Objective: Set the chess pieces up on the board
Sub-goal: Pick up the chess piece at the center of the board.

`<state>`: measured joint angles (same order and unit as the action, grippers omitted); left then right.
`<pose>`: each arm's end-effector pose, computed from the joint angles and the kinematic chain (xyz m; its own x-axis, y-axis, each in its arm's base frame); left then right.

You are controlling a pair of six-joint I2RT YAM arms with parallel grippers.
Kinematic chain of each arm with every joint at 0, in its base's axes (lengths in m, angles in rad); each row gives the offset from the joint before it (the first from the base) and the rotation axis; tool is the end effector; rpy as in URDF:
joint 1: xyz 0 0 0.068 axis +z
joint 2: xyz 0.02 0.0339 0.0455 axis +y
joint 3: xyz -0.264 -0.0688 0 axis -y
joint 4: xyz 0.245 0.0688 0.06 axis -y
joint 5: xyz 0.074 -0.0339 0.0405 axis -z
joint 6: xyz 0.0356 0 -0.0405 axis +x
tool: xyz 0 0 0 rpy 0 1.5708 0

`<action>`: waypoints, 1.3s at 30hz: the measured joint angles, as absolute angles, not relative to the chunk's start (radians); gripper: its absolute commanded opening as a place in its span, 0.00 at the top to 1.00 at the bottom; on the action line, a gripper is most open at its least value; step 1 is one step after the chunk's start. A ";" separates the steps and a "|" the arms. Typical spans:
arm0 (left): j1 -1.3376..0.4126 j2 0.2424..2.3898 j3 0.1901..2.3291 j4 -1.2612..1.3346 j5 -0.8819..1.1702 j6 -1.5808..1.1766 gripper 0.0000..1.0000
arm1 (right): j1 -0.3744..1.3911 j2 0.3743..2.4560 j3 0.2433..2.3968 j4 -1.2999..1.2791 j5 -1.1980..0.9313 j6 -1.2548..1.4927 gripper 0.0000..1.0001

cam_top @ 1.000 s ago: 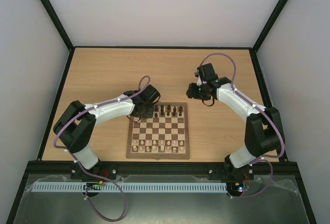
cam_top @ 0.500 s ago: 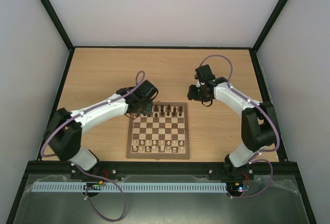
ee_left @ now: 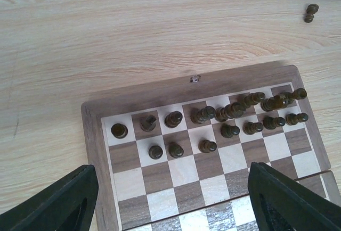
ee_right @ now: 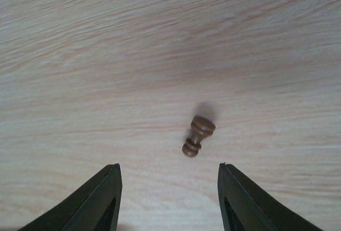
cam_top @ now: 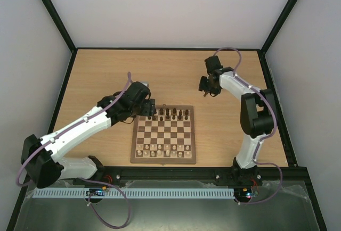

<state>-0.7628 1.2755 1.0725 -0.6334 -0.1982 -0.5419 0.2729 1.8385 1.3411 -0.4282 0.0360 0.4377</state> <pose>0.1987 -0.1803 0.2946 -0.7599 0.0268 -0.6495 0.2219 0.9498 -0.2204 0.3852 0.1065 0.2164 -0.8022 0.2153 -0.5569 0.1010 0.9682 0.2288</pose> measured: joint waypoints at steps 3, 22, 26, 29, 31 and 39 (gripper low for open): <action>-0.763 1.240 1.039 -0.621 -0.191 -0.532 0.18 | 0.272 1.904 1.384 -0.437 0.056 0.447 0.49; -0.763 1.207 0.988 -0.566 -0.139 -0.503 0.20 | 0.267 2.059 1.495 -0.498 0.116 0.480 0.61; -0.763 1.207 0.986 -0.565 -0.135 -0.500 0.20 | 0.265 2.061 1.495 -0.500 0.121 0.483 0.62; -0.763 1.207 0.986 -0.565 -0.134 -0.499 0.20 | 0.262 2.061 1.495 -0.500 0.123 0.483 0.62; -0.763 1.208 0.986 -0.565 -0.134 -0.498 0.20 | 0.259 2.063 1.495 -0.500 0.124 0.483 0.65; -0.763 1.210 0.986 -0.560 -0.131 -0.497 0.21 | 0.255 2.080 1.495 -0.499 0.124 0.483 0.72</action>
<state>-0.7628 1.2098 0.9859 -0.5598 -0.1307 -0.4973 0.2554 2.0804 1.4952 -0.4992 0.1242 0.4831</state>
